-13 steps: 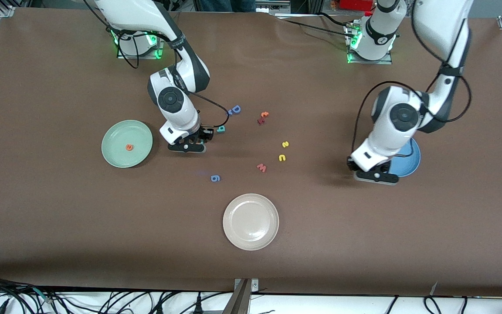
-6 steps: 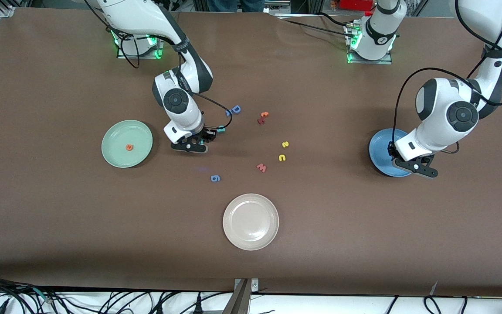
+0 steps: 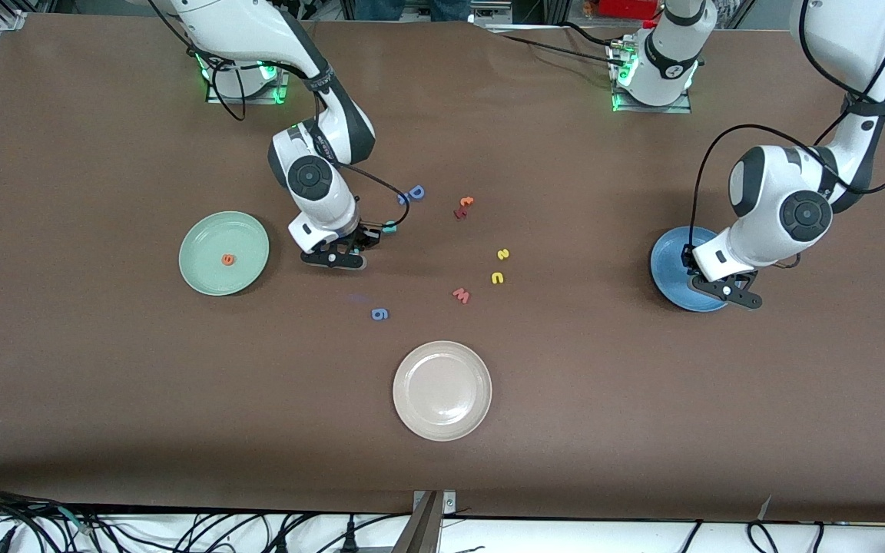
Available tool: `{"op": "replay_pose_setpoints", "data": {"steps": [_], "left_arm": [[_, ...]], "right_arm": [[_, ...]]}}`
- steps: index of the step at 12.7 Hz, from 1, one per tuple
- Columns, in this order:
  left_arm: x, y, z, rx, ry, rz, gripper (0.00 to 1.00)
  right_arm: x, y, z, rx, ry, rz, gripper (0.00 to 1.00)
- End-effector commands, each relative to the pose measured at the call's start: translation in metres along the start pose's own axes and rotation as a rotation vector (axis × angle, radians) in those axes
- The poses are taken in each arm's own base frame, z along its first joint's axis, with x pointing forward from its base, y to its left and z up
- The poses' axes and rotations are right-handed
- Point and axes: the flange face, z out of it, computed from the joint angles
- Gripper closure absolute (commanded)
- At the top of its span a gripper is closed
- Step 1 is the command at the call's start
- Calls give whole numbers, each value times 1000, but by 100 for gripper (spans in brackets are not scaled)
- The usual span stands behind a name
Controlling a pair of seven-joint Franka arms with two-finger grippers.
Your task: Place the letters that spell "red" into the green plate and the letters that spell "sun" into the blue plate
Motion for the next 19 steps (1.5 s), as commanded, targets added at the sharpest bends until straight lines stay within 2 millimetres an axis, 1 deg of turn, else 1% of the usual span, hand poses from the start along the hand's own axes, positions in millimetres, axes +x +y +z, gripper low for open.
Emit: {"op": "replay_pose_setpoints", "data": {"steps": [1, 2, 3, 4, 5, 6, 7, 8, 10, 11, 12, 13, 16, 18, 19], "left_arm": [[4, -7, 23, 4, 8, 19, 88], [5, -7, 26, 2, 5, 19, 86], [5, -7, 27, 2, 4, 17, 76], [4, -6, 33, -2, -4, 12, 38], [4, -6, 33, -3, -4, 11, 11], [5, -6, 31, 0, -2, 13, 1], [6, -6, 26, 2, 6, 17, 1], [10, -1, 16, 5, 20, 29, 1], [26, 25, -8, 7, 63, 56, 1], [32, 38, -16, 7, 79, 53, 0], [39, 57, -24, 1, 95, 39, 1], [44, 76, -27, -3, 102, 10, 1], [54, 142, -28, -3, 101, 39, 1], [67, 185, -31, -8, 117, -18, 1], [73, 209, -28, -10, 117, -34, 1]], "right_arm": [[-2, -1, -2, 9, 1, -2, 95], [-1, -2, -6, 11, 1, -5, 95], [-1, -3, -9, 2, -11, -8, 95], [3, -2, -19, -2, -21, -12, 95], [8, 4, -27, -11, -31, -27, 95], [12, 10, -36, -15, -34, -56, 95], [20, 23, -45, -23, -42, -70, 95], [25, 36, -55, -37, -62, -94, 95], [39, 68, -72, -55, -101, -150, 95], [48, 89, -77, -65, -125, -178, 95], [54, 108, -75, -74, -143, -207, 95], [62, 127, -78, -78, -151, -228, 95], [77, 183, -86, -85, -205, -287, 95], [87, 218, -82, -82, -218, -320, 95], [92, 237, -77, -77, -230, -322, 94]]}}
